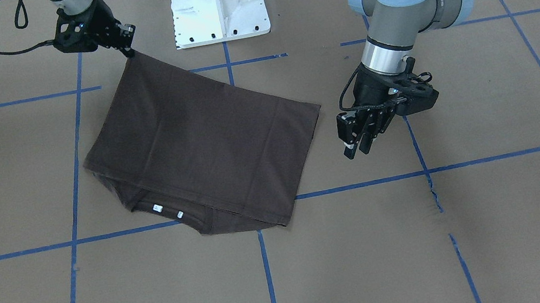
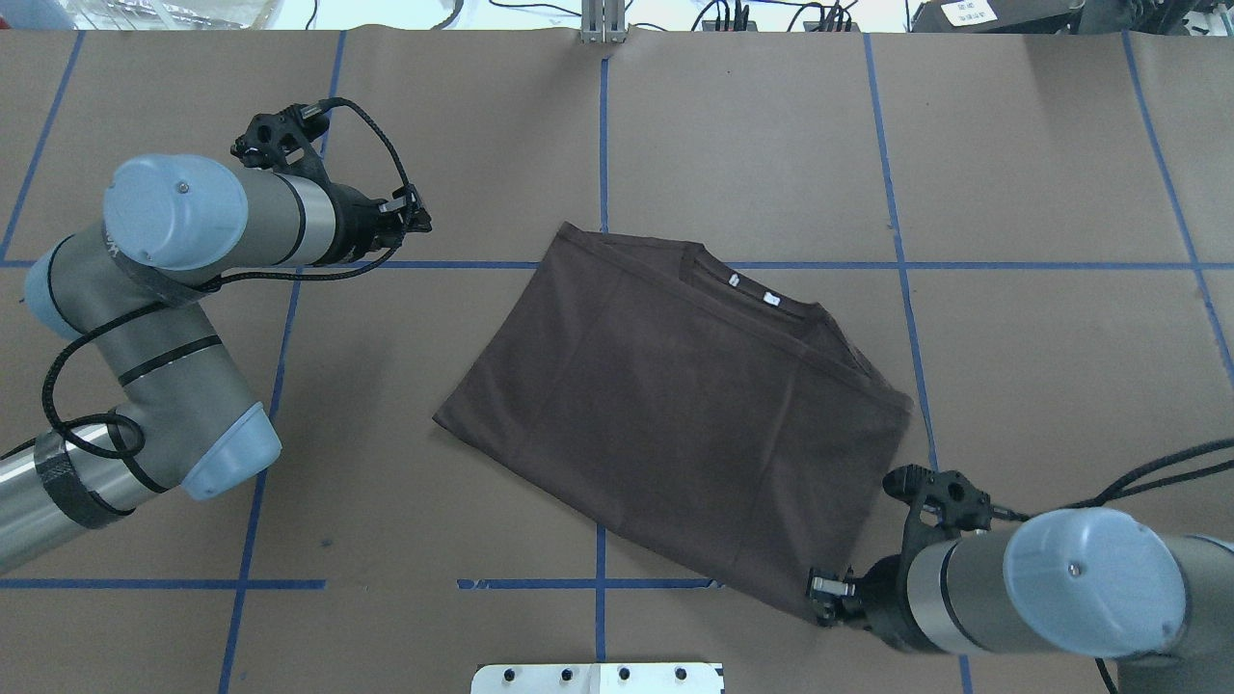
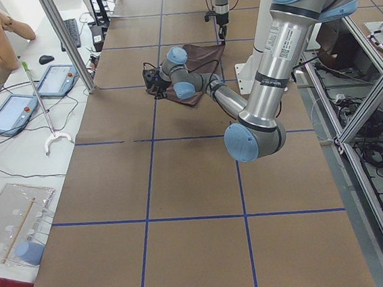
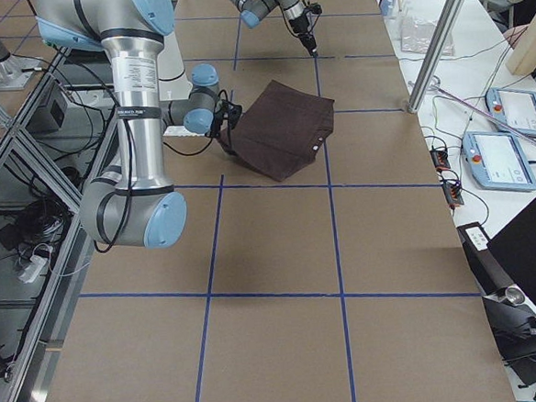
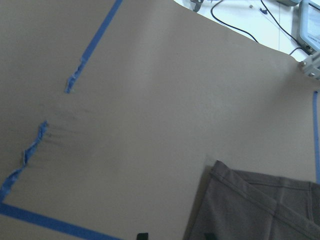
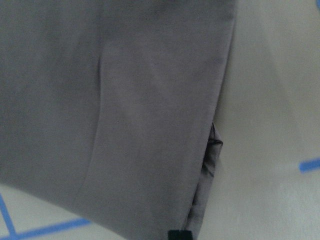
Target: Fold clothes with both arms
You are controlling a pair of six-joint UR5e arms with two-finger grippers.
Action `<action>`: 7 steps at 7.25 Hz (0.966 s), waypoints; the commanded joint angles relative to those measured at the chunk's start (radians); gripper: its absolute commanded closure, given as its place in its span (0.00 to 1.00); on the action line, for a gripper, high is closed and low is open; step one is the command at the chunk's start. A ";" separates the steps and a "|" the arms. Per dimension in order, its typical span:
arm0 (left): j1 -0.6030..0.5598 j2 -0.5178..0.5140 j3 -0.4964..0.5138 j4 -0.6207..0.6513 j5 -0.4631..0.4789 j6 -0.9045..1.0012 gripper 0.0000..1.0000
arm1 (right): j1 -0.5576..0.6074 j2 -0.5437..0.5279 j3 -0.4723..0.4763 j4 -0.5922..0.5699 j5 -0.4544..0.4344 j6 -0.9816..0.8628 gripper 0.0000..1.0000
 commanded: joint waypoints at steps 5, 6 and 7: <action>0.262 0.127 -0.211 0.103 0.007 -0.235 0.49 | -0.070 -0.022 0.027 -0.001 -0.026 0.058 0.00; 0.313 0.128 -0.207 0.144 0.049 -0.235 0.49 | 0.013 -0.019 0.027 -0.001 -0.027 0.056 0.00; 0.321 0.128 -0.189 0.151 0.051 -0.235 0.49 | 0.081 -0.019 0.024 -0.001 -0.026 0.050 0.00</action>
